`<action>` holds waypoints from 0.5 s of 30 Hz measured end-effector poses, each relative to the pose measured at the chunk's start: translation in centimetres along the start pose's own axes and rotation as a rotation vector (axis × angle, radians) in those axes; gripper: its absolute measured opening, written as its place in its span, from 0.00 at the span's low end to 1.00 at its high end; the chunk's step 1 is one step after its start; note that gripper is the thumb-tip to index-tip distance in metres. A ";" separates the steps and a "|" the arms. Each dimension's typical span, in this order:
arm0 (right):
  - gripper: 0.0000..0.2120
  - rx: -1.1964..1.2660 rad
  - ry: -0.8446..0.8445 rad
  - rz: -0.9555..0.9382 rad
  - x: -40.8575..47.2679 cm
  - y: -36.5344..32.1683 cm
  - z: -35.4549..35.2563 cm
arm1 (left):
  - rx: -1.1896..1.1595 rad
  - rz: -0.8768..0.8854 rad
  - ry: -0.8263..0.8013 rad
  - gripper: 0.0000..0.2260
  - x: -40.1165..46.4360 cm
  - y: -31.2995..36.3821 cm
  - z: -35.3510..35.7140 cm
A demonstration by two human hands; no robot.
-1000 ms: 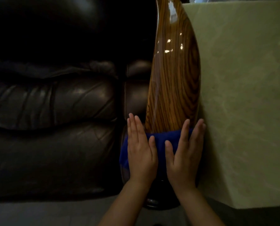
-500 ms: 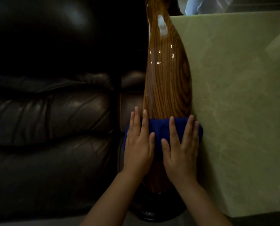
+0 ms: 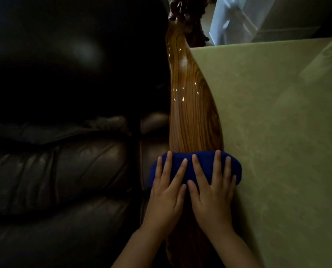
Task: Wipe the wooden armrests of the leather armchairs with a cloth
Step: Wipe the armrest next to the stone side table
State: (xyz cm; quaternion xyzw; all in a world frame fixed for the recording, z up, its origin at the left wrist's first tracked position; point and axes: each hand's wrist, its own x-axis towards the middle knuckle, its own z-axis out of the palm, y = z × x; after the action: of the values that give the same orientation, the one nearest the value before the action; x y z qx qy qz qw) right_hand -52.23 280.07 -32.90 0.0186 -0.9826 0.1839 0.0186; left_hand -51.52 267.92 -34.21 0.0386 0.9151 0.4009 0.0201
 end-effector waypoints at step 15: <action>0.27 -0.038 -0.077 -0.035 18.5 -1.6 -3.3 | -0.009 -0.038 -0.085 0.24 18.0 1.9 -5.3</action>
State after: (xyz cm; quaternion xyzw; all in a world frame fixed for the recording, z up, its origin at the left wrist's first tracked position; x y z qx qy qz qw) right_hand -70.50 279.20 -28.41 0.0427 -0.9854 0.1642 -0.0158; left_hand -69.75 266.90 -29.36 0.0379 0.9121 0.4027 0.0666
